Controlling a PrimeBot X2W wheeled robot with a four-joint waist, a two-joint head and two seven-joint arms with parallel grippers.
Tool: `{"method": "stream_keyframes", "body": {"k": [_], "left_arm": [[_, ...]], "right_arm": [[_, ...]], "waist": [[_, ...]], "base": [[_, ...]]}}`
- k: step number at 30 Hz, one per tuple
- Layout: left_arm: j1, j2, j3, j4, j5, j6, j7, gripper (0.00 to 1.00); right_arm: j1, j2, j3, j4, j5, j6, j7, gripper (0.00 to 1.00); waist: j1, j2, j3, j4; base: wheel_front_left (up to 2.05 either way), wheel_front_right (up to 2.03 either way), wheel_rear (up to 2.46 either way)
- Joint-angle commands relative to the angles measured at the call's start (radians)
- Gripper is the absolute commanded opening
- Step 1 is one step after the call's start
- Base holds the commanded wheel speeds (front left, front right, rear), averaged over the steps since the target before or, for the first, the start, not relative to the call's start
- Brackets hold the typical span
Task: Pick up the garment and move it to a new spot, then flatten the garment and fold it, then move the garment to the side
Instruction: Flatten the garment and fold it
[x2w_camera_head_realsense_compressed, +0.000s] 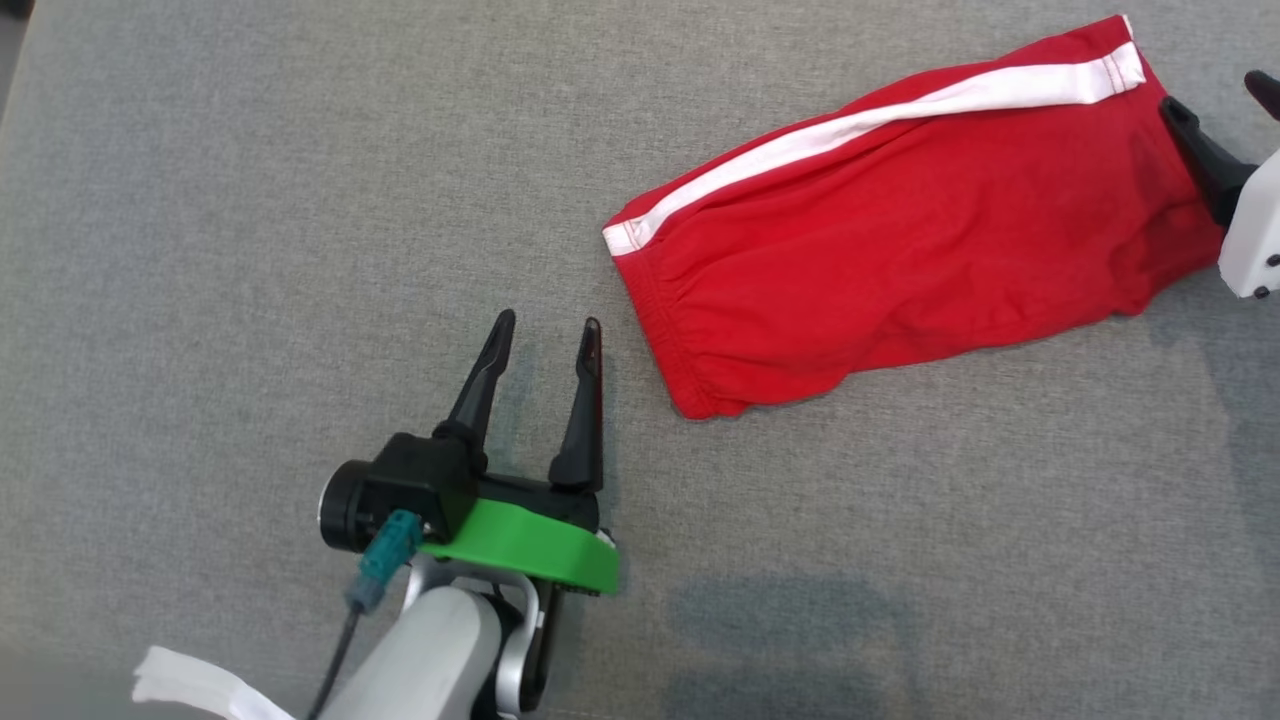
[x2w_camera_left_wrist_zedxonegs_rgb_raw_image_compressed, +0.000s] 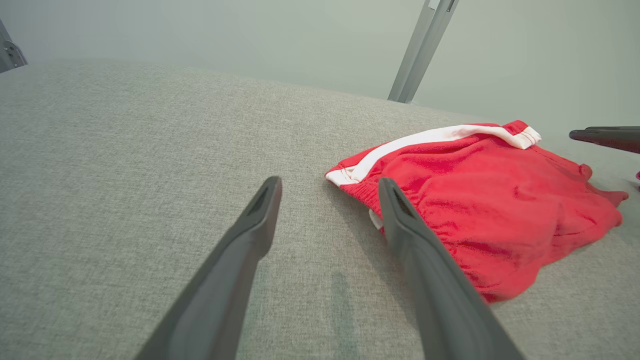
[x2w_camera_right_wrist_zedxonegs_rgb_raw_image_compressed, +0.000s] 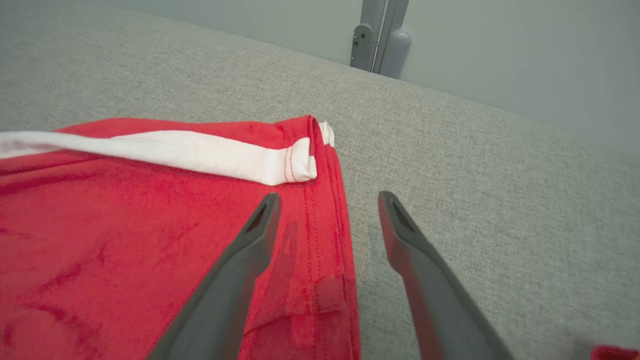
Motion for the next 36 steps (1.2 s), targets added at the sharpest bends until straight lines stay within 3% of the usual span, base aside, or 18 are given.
{"method": "stream_keyframes", "body": {"k": [1, 7, 12, 13, 15, 21, 27, 36], "left_arm": [[0.020, -0.014, 0.013, -0.019, 0.037, -0.001, -0.004, 1.00], [0.068, -0.068, 0.054, -0.055, 0.141, -0.043, -0.004, 1.00], [0.093, -0.088, 0.096, -0.045, 0.174, -0.077, -0.004, 1.00], [0.099, -0.089, 0.105, -0.042, 0.179, -0.080, -0.004, 1.00], [0.119, -0.091, 0.129, -0.036, 0.189, -0.088, -0.004, 1.00], [0.196, -0.092, 0.201, -0.010, 0.217, -0.125, -0.004, 1.00], [0.269, -0.085, 0.259, -0.001, 0.255, -0.170, -0.004, 1.00], [0.331, -0.085, 0.300, 0.013, 0.292, -0.229, -0.004, 1.00]], "right_arm": [[0.011, 0.002, -0.017, 0.013, -0.026, -0.002, 0.013, 1.00], [-0.009, 0.022, -0.072, 0.082, -0.110, -0.001, 0.072, 1.00], [0.012, 0.083, -0.078, 0.138, -0.100, 0.000, 0.134, 1.00], [0.018, 0.094, -0.078, 0.138, -0.090, 0.002, 0.136, 0.39], [0.037, 0.113, -0.079, 0.135, -0.072, 0.003, 0.130, 0.00], [0.109, 0.154, -0.086, 0.093, 0.004, 0.003, 0.109, 0.00], [0.192, 0.142, -0.120, 0.052, 0.059, -0.002, 0.074, 0.00], [0.262, 0.143, -0.252, 0.091, 0.046, -0.002, -0.013, 0.00]], "waist": [[0.0000, 0.0000, 0.037, 0.040], [0.0000, 0.0000, 0.086, 0.104], [0.0000, 0.0000, 0.080, 0.112], [0.0000, 0.0000, 0.073, 0.106], [0.0000, 0.0000, 0.046, 0.082], [0.0000, 0.0000, -0.057, -0.041], [0.0000, 0.0000, -0.145, -0.143], [0.0000, 0.0000, -0.208, -0.151]], "base": [[0.00, 0.00, 0.00], [0.00, 0.00, 0.00], [0.00, 0.00, 0.00], [0.00, 0.00, 0.00], [0.00, 0.00, 0.00], [0.00, 0.00, 0.00], [0.00, 0.00, 0.00], [0.00, 0.00, 0.00]]}}
